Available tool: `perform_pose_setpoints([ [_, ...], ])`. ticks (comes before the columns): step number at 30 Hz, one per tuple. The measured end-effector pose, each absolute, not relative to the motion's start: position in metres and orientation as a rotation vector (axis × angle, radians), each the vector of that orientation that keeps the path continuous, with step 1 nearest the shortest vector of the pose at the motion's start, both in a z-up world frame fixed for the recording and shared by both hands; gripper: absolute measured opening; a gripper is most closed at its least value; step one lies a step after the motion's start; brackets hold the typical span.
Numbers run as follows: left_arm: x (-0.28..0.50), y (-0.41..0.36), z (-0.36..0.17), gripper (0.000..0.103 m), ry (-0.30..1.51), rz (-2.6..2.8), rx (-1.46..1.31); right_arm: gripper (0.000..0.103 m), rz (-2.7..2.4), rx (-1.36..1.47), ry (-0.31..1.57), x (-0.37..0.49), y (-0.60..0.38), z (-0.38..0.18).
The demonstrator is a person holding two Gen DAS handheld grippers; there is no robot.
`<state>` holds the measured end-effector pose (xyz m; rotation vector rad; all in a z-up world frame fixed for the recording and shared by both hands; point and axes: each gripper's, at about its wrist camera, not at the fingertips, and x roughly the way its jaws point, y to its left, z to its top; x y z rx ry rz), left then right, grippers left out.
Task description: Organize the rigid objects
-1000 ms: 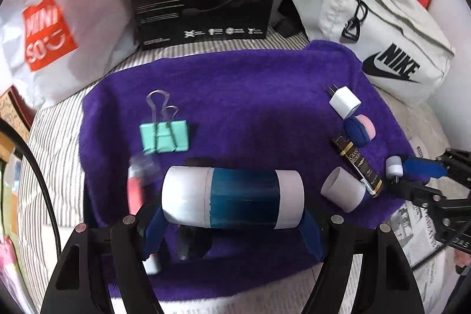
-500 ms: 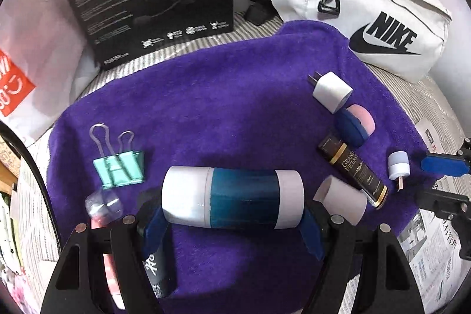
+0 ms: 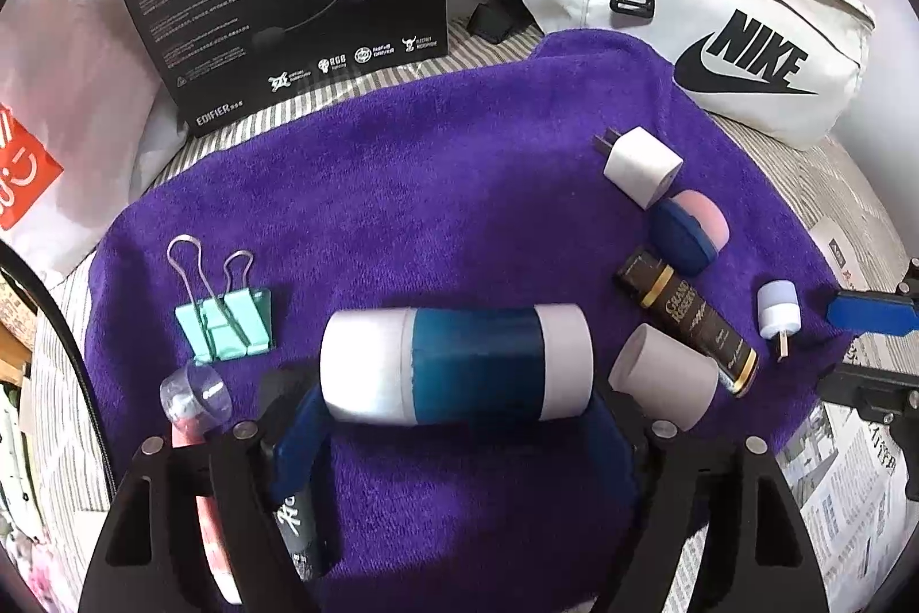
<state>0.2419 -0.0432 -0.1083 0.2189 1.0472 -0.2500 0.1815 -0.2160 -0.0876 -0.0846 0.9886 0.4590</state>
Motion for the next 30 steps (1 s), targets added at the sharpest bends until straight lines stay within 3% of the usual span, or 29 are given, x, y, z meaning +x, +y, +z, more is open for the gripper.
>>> perform_pose_setpoints([
  [6,0.233,-0.041,-0.105,0.08,1.069,-0.249,0.204,0.038,0.434,-0.066,0.985,0.179,-0.218,-0.085],
  [14,0.211,-0.042,-0.091,0.081,1.06,-0.231,0.218,0.049,0.412,-0.048,0.973,0.172,-0.213,-0.082],
  [16,0.205,-0.038,-0.085,0.081,1.054,-0.218,0.21,0.056,0.424,-0.035,0.974,0.168,-0.213,-0.081],
  [23,0.185,-0.021,-0.069,0.084,1.044,-0.185,0.178,0.058,0.386,-0.026,0.982,0.161,-0.212,-0.082],
  [30,0.15,-0.005,-0.051,0.086,1.008,-0.131,0.147,0.085,0.343,0.019,0.949,0.144,-0.211,-0.073],
])
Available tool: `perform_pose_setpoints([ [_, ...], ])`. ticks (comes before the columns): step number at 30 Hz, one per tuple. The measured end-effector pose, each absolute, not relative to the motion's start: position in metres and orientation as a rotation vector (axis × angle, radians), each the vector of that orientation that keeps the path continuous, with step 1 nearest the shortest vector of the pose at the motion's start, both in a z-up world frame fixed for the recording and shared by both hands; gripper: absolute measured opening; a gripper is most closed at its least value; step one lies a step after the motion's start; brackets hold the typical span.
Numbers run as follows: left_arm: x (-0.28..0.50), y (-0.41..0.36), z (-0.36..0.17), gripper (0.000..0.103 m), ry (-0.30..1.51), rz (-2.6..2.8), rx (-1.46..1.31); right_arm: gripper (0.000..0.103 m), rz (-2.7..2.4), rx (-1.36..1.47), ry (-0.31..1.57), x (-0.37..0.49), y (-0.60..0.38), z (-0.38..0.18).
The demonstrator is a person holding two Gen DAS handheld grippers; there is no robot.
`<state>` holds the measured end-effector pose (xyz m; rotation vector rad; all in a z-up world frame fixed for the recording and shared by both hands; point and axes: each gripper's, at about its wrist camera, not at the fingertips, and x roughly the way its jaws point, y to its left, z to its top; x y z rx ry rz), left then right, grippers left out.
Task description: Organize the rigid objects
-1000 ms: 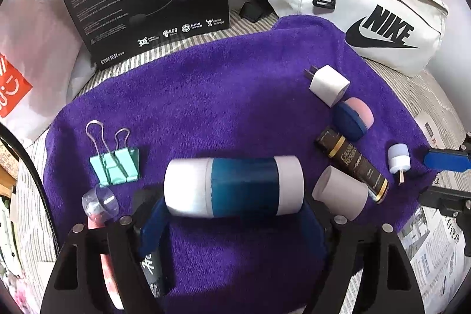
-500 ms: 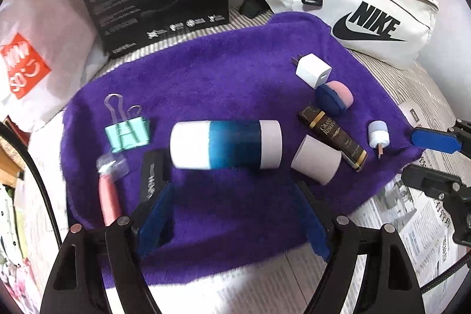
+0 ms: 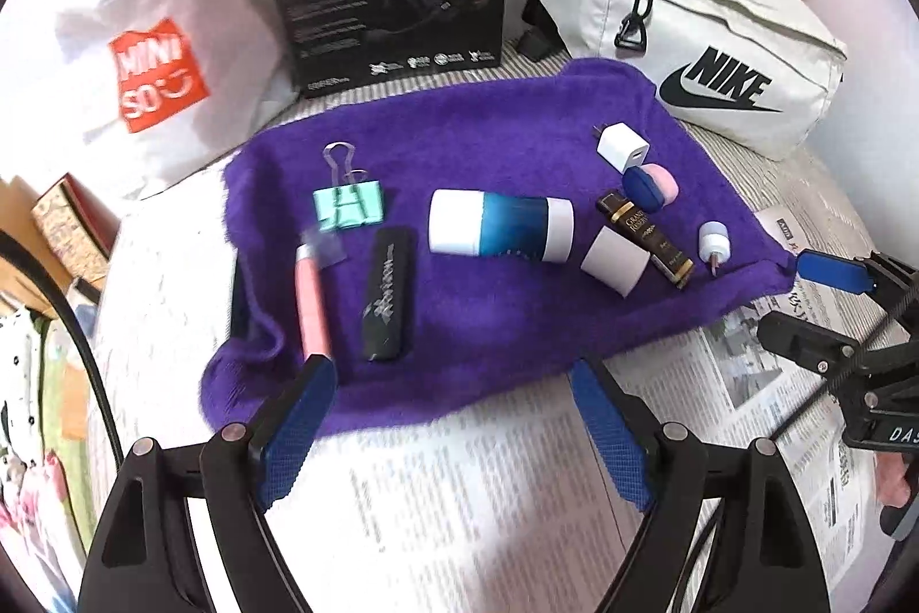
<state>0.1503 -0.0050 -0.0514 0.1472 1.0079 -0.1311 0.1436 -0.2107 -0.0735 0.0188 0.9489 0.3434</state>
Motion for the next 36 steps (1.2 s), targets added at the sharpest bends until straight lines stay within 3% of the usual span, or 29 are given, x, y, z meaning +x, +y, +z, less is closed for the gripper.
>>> perform_pose_setpoints([
  [10,0.091,0.009,-0.011,0.1,0.925,-0.077,0.063,0.102,0.269,0.06,0.959,0.107,-0.21,-0.043],
  [20,0.055,0.017,0.007,0.102,0.917,-0.039,-0.051,0.103,0.181,0.037,0.96,0.063,-0.216,-0.019],
  [36,0.025,0.018,0.018,0.102,0.917,-0.002,-0.015,0.103,0.159,0.026,0.949,0.03,-0.222,-0.002],
])
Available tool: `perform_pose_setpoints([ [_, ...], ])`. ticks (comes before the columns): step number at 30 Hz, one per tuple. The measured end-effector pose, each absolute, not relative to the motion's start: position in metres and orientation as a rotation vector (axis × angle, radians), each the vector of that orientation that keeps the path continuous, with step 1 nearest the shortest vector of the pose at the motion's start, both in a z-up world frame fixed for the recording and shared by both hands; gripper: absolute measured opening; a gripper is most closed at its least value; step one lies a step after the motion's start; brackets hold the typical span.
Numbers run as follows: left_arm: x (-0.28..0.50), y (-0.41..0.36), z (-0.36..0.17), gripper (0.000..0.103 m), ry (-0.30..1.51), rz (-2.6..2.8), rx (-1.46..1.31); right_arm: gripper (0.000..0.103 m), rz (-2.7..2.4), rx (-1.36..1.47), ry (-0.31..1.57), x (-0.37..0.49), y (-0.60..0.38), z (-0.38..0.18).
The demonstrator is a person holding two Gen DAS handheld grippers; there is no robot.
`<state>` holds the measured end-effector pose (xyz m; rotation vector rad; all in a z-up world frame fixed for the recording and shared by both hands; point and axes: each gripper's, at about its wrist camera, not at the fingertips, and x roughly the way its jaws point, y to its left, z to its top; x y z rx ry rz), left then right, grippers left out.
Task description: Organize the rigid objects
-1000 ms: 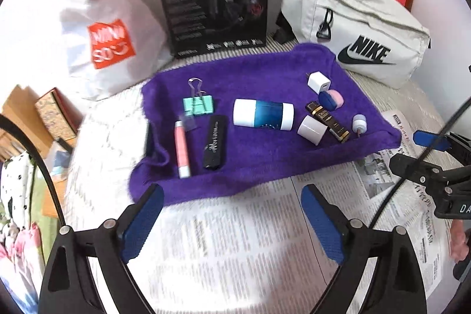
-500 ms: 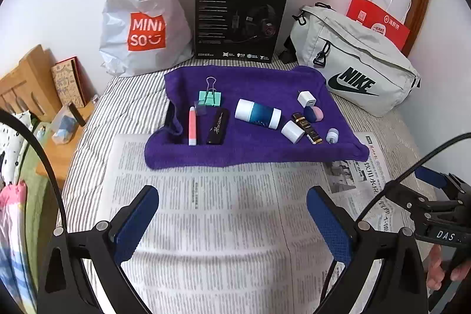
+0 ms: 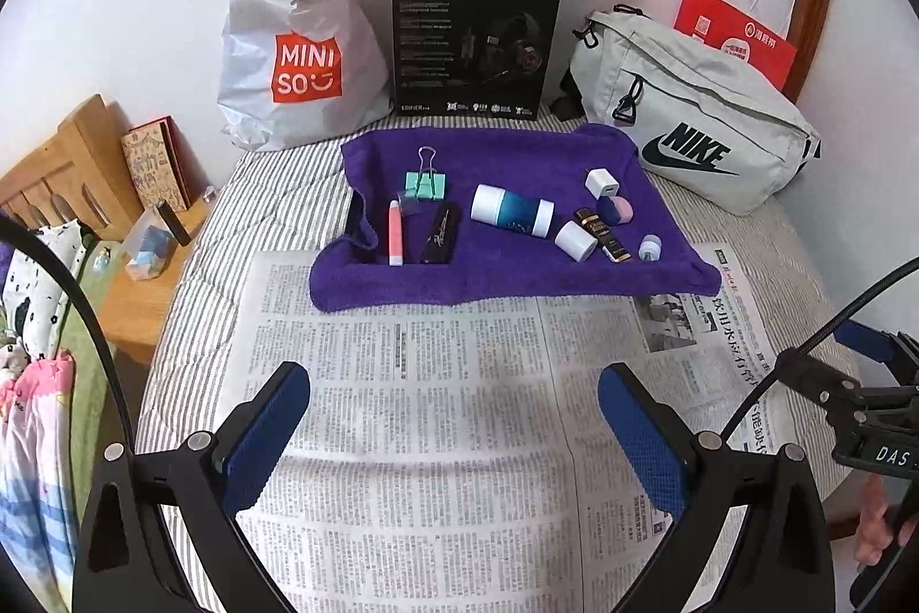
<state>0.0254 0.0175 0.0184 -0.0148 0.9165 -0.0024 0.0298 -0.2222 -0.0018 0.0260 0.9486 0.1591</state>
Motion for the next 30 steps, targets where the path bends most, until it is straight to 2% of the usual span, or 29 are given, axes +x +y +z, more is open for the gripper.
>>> perform_pose_setpoints([
  [30,0.02,0.026,0.01,0.102,0.959,-0.004,-0.005,0.103,0.134,0.008,0.942,0.022,-0.218,0.004],
])
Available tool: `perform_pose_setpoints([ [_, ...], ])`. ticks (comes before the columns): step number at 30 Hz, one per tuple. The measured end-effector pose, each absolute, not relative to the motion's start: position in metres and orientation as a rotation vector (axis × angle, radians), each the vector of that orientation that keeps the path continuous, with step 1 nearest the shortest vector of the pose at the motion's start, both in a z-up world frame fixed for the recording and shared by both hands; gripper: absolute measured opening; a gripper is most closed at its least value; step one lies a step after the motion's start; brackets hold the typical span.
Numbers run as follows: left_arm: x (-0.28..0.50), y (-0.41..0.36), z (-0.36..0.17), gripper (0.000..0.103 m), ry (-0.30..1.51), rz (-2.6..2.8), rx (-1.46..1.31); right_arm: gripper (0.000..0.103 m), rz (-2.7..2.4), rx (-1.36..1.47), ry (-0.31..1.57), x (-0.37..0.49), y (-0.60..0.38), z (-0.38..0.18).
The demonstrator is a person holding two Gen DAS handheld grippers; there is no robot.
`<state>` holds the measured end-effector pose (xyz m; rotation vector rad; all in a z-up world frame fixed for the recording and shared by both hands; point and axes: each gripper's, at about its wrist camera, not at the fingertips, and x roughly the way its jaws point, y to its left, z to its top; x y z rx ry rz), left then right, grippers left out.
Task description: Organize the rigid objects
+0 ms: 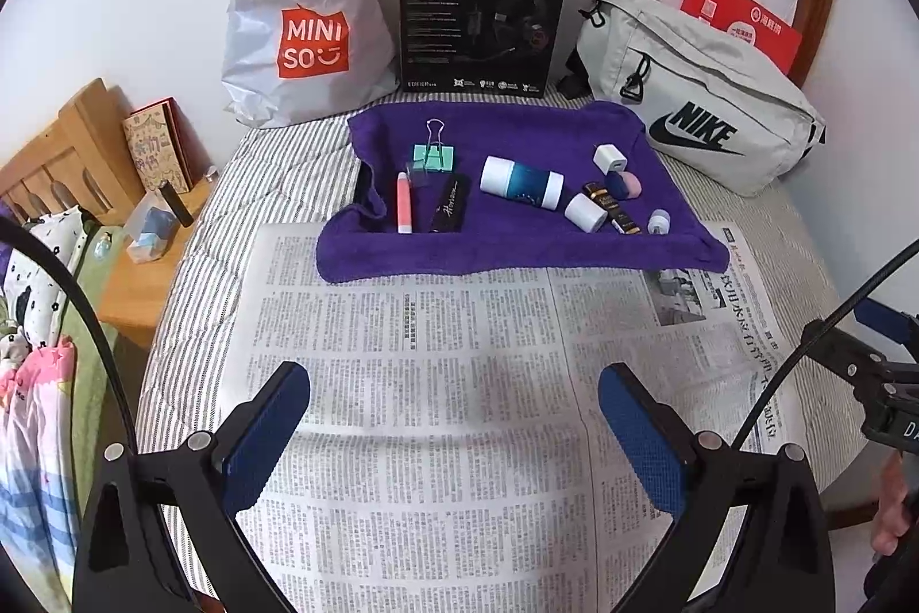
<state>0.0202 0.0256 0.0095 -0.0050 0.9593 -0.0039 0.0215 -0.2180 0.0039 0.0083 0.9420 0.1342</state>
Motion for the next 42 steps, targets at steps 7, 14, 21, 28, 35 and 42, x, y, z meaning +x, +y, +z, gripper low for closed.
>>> perform_pose_setpoints([
  [7,0.0195,0.0253,0.0104,0.102,0.956,-0.006,0.0,0.103,0.132,0.007,0.939,0.02,-0.2191,0.0041],
  [14,0.0189,0.0249,0.0099,0.102,0.963,-0.009,0.004,0.103,0.131,0.01,0.945,0.0195,-0.2192,0.0022],
  [21,0.0191,0.026,0.0092,0.102,0.965,-0.007,0.004,0.103,0.132,0.006,0.946,0.02,-0.2186,0.0008],
  [28,0.0192,0.0248,0.0096,0.102,0.967,-0.009,0.009,0.103,0.132,0.008,0.948,0.0198,-0.2186,0.0007],
  [35,0.0197,0.0257,0.0119,0.102,0.965,-0.003,0.013,0.103,0.137,0.01,0.936,0.0178,-0.218,0.0055],
  [42,0.0193,0.0258,0.0123,0.102,0.965,-0.003,0.013,0.103,0.134,0.016,0.936,0.0179,-0.2192,0.0066],
])
